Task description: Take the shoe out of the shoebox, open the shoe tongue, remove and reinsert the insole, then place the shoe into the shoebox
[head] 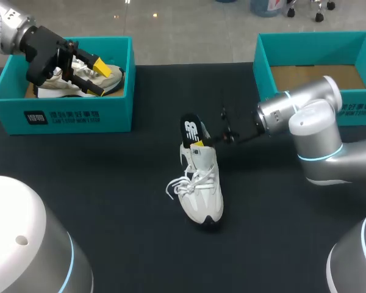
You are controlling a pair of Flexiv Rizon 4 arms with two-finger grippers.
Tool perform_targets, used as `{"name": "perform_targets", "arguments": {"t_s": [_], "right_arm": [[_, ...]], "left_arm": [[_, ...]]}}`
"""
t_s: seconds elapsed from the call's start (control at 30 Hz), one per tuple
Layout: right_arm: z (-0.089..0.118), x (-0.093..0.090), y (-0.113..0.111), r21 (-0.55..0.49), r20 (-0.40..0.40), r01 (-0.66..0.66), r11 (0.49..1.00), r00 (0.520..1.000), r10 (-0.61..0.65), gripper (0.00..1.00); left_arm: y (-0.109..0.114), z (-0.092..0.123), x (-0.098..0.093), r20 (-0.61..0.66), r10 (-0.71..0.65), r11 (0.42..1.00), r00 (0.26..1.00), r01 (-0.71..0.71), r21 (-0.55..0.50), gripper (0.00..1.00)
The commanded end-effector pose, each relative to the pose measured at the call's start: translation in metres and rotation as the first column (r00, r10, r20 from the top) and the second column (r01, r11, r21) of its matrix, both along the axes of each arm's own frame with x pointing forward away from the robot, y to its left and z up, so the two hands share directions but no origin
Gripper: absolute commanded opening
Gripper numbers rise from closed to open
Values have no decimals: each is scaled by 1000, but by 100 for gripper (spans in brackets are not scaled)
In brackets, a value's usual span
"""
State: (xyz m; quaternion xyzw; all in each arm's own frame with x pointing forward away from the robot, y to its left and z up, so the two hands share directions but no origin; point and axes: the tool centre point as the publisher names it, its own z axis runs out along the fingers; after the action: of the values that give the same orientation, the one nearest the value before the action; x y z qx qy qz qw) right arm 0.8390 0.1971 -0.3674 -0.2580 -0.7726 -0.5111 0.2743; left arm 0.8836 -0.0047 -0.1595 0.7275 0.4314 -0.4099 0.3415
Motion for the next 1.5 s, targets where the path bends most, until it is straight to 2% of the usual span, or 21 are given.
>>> {"name": "perform_targets", "arguments": {"t_s": [0.03, 0.1, 0.2, 0.37, 0.5, 0.53, 0.6, 0.7, 1.0, 1.23, 1.27, 1.33, 1.43, 1.5], "right_arm": [[4, -7, 1, 2, 23, 23, 1000, 999, -23, 32], [15, -4, 2, 5, 52, 26, 1000, 998, -26, 40], [27, 2, 3, 12, 85, 23, 1000, 996, -24, 40], [36, 11, 7, 14, 111, 8, 1000, 994, -9, 36], [39, 18, 10, 14, 119, 3, 1000, 993, -4, 27], [39, 19, 11, 15, 120, 1, 1000, 993, -3, 20], [38, 20, 12, 11, 114, -7, 1000, 993, 5, 0], [32, 18, 11, 2, 88, -12, 1000, 996, 12, 0], [14, -4, 6, -16, 14, -6, 1000, 1000, 6, 0], [9, -16, 5, -26, -18, 6, 1000, 1000, -7, 0], [9, -17, 6, -27, -20, 5, 1000, 1000, -6, 4], [13, -14, 6, -29, -10, 7, 1000, 1000, -8, 36], [24, -9, 7, -26, 18, 14, 1000, 1000, -13, 47], [30, -6, 7, -23, 36, 11, 1000, 999, -11, 47]], "left_arm": [[1, 0, 0, 1, -1, 1000, 1000, 1, 3, 100], [1, 0, 0, 1, -1, 1000, 1000, 1, 3, 100], [1, 0, 0, 1, -1, 1000, 1000, 1, 3, 100], [1, 0, 0, 1, -1, 1000, 1000, 1, 3, 100], [1, 0, 0, 1, -1, 1000, 1000, 1, 3, 100], [1, 0, 0, 1, -1, 1000, 1000, 1, 3, 100], [1, 0, 0, 1, -1, 1000, 1000, 1, 3, 100], [1, 0, 0, 1, -1, 1000, 1000, 1, 3, 100], [1, 0, 0, 1, -1, 1000, 1000, 1, 3, 100], [1, 0, 0, 1, -1, 1000, 1000, 1, 3, 100], [1, 0, 0, 1, -1, 1000, 1000, 1, 3, 100], [1, 0, 0, 1, -1, 1000, 1000, 1, 3, 100], [1, 0, 0, 1, -1, 1000, 1000, 1, 3, 100], [1, 0, 0, 1, -1, 1000, 1000, 1, 3, 100]]}}
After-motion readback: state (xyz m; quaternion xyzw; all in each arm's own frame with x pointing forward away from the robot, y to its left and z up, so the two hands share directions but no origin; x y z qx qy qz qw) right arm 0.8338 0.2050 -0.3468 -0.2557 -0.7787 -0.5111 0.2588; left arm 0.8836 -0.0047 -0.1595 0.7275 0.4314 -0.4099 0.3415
